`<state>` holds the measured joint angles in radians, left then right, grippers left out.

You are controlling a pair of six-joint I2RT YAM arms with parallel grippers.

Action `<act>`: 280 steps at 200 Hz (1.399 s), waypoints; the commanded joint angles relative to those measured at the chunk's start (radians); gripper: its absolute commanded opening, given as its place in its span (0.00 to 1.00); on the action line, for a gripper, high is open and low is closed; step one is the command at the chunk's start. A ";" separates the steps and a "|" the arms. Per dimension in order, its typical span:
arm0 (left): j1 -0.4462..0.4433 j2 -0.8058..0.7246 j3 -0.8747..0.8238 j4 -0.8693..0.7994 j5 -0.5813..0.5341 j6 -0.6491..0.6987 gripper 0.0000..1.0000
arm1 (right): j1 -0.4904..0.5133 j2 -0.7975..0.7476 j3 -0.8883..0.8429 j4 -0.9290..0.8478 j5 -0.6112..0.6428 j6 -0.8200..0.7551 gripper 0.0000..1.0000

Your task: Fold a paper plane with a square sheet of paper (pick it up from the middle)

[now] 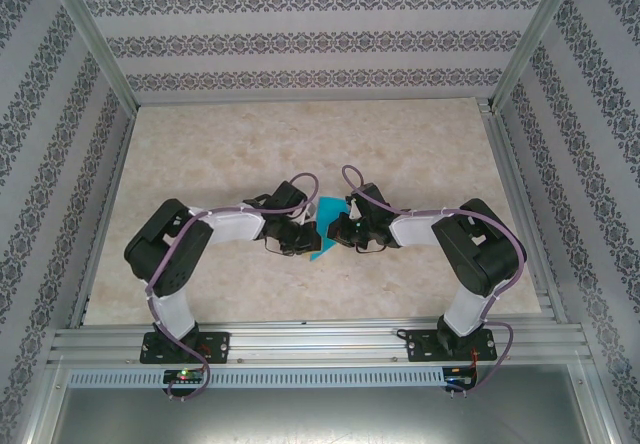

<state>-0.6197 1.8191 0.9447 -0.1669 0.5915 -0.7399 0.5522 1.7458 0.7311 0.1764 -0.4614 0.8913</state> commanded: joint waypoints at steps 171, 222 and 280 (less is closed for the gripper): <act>0.004 0.029 -0.042 -0.082 -0.096 0.031 0.06 | 0.041 0.017 -0.088 0.163 0.072 0.106 0.05; 0.005 0.020 -0.066 -0.056 -0.095 0.050 0.04 | -0.049 0.042 -0.128 0.213 0.075 0.035 0.07; 0.005 0.019 -0.072 -0.054 -0.085 0.057 0.04 | -0.162 0.038 -0.186 0.337 0.078 0.007 0.09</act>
<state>-0.6197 1.8145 0.9218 -0.1192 0.5789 -0.7109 0.4614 1.7576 0.5888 0.4995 -0.5236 0.9615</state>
